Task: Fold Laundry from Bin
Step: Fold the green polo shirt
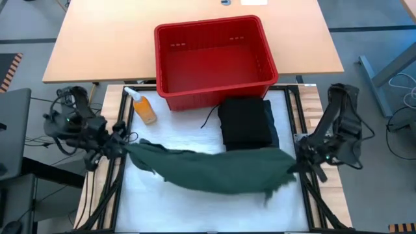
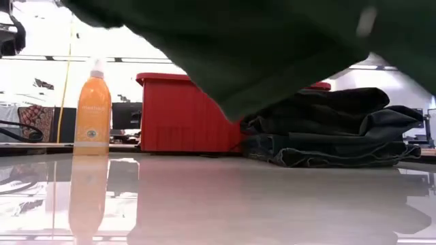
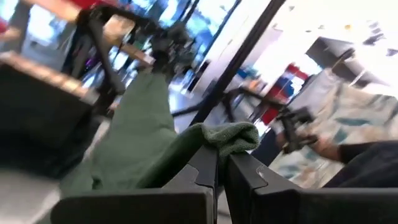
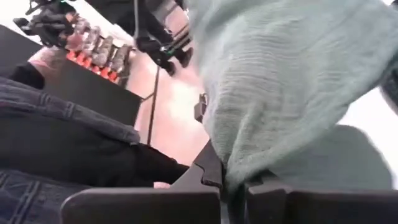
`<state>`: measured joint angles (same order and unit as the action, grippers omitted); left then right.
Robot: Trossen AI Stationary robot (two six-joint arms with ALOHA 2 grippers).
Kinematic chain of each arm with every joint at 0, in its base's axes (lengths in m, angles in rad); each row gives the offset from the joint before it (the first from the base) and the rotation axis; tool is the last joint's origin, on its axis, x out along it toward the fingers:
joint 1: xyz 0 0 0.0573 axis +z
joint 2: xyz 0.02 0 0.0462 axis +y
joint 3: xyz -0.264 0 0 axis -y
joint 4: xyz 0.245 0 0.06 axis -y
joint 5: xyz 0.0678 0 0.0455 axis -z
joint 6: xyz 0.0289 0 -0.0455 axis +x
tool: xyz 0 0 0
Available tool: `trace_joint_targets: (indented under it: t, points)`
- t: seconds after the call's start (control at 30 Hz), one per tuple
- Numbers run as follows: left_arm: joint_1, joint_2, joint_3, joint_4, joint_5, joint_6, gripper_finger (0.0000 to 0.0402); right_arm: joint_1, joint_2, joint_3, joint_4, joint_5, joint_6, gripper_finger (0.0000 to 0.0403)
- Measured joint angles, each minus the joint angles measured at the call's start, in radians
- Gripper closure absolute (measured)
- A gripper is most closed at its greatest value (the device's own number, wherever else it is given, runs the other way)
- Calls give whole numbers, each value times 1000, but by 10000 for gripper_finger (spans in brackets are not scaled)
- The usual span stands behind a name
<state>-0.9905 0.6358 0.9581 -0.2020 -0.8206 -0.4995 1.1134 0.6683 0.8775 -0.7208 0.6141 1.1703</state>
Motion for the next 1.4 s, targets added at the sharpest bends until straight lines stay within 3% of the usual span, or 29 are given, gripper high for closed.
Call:
trace_joint_targets:
  t: [0.23,0.33,0.57,0.73,0.9,1.03,1.2,1.4]
  points:
    - [16,1,-1,-215,-31,-170,401,-93,11,0,-46,-5,-13,374]
    - [28,1,-1,-270,-24,-234,402,-147,40,1,-37,-18,52,338]
    - [29,66,0,-372,21,-354,401,-179,190,-45,30,-158,89,240]
    - [29,164,0,-503,117,-539,401,-171,356,-107,113,-228,90,200]
    - [29,246,0,-616,208,-699,402,-183,527,-117,255,-224,18,187]
    - [29,283,0,-628,216,-738,402,-219,643,-116,408,-227,-92,186]
    - [29,299,0,-605,235,-754,401,-265,717,-116,412,-224,-57,186]
    - [29,299,0,-593,237,-750,401,-271,745,-117,370,-145,19,185]
